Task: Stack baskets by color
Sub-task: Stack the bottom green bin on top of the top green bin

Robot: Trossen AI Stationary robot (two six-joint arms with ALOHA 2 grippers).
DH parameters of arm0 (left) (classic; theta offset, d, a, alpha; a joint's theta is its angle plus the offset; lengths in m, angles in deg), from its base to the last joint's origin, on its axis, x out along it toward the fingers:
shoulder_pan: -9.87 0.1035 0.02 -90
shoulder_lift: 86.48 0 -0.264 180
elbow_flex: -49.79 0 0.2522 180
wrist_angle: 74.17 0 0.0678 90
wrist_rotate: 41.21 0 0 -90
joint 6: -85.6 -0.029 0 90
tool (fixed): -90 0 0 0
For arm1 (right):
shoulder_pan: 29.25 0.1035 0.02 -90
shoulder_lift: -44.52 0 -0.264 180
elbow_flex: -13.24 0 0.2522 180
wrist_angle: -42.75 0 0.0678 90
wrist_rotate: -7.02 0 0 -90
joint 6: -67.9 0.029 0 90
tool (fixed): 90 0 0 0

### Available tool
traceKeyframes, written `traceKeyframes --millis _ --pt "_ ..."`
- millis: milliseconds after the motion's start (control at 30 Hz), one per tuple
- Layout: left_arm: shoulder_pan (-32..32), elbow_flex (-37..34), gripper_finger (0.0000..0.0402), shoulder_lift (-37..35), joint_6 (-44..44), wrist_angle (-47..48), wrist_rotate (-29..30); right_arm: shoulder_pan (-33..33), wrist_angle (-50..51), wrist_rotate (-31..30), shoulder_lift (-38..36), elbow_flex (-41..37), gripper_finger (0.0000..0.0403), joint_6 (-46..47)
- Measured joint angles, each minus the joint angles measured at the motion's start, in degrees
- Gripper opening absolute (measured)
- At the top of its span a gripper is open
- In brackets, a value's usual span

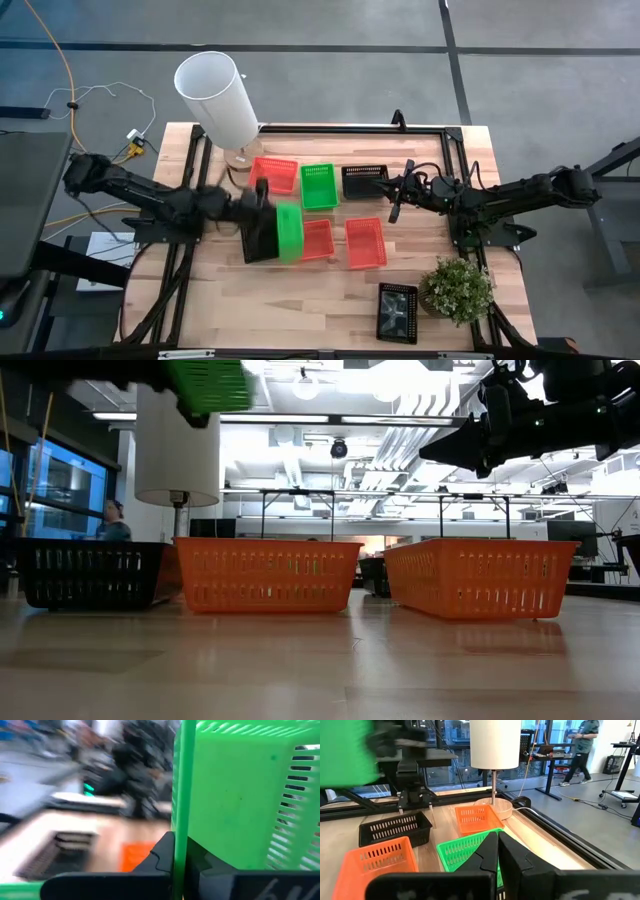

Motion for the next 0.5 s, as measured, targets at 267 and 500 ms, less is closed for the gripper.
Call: traceKeyframes --millis 267,500 --pt "10.57 1.77 0.0000 4.36 14.55 -0.85 5.23 0.00 -0.45 -0.12 0.00 0.00 0.0000 1.10" --pt "9.48 2.99 0.0000 6.23 22.24 2.97 18.55 0.00 -0.45 -0.28 0.00 0.00 0.0000 1.71"
